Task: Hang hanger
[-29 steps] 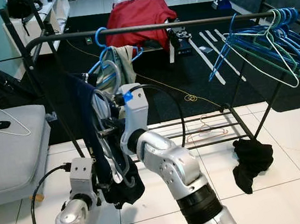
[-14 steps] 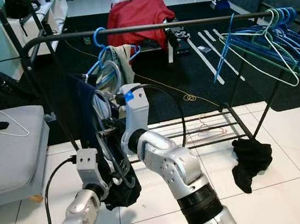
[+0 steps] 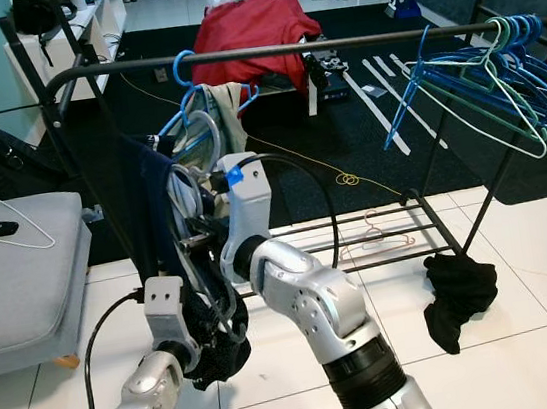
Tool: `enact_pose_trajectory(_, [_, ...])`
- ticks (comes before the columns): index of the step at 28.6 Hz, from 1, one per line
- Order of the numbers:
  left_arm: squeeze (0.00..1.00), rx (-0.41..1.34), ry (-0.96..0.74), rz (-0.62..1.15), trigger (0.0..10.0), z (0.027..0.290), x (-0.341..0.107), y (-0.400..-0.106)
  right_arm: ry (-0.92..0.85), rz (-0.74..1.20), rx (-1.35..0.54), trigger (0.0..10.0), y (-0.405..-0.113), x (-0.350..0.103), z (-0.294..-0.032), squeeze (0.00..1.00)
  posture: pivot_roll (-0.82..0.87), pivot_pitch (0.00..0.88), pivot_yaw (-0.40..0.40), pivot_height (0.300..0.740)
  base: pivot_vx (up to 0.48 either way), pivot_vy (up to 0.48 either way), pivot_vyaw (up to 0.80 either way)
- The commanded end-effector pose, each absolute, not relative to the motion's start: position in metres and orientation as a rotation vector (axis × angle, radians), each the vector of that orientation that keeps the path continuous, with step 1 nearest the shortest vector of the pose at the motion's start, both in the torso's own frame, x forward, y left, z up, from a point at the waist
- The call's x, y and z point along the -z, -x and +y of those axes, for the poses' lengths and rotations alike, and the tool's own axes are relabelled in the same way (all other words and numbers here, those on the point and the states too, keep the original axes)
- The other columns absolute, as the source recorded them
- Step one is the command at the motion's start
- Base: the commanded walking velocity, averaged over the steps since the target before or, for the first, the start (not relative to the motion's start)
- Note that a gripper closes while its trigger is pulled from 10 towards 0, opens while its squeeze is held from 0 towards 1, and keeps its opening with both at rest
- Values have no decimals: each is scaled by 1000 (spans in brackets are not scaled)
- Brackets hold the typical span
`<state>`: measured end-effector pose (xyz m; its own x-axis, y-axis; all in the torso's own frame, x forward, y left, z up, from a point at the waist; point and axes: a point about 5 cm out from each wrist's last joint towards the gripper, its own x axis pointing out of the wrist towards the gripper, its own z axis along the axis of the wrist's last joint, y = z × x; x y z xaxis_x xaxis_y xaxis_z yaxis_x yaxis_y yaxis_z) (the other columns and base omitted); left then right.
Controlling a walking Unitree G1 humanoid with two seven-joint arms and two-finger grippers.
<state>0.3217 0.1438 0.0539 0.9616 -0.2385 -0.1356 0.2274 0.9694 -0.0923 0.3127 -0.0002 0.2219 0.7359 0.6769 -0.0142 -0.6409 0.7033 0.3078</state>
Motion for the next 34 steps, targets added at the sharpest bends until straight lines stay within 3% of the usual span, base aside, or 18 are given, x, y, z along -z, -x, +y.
enact_pose_trajectory(1, [0, 253, 63, 189, 0, 147, -46, -317, -352, 87, -782, 10000, -305, -232, 10, 0, -13, 130, -33, 740, 0, 0, 0])
enact_pose_trajectory(15, [0, 271, 87, 167, 0, 159, -51, -312, -342, 89, -761, 10000, -308, -229, 6, 0, -2, 126, -36, 740, 0, 0, 0])
enact_pose_trajectory(26, [0, 634, 84, 239, 0, 166, -83, -272, -263, 113, -630, 10000, -322, -202, -21, 0, 23, 126, -35, 740, 0, 0, 0])
enact_pose_trajectory(27, [0, 760, 94, 286, 0, 165, -98, -255, -250, 121, -579, 10000, -326, -194, -32, 0, 34, 127, -38, 740, 0, 0, 0])
enact_pose_trajectory(33, [0, 880, 92, 321, 0, 160, -111, -241, -241, 122, -535, 10000, -330, -189, -41, 0, 39, 128, -39, 740, 0, 0, 0])
enact_pose_trajectory(34, [0, 971, 89, 336, 0, 155, -121, -233, -240, 122, -499, 10000, -332, -186, -46, 0, 40, 127, -38, 740, 0, 0, 0])
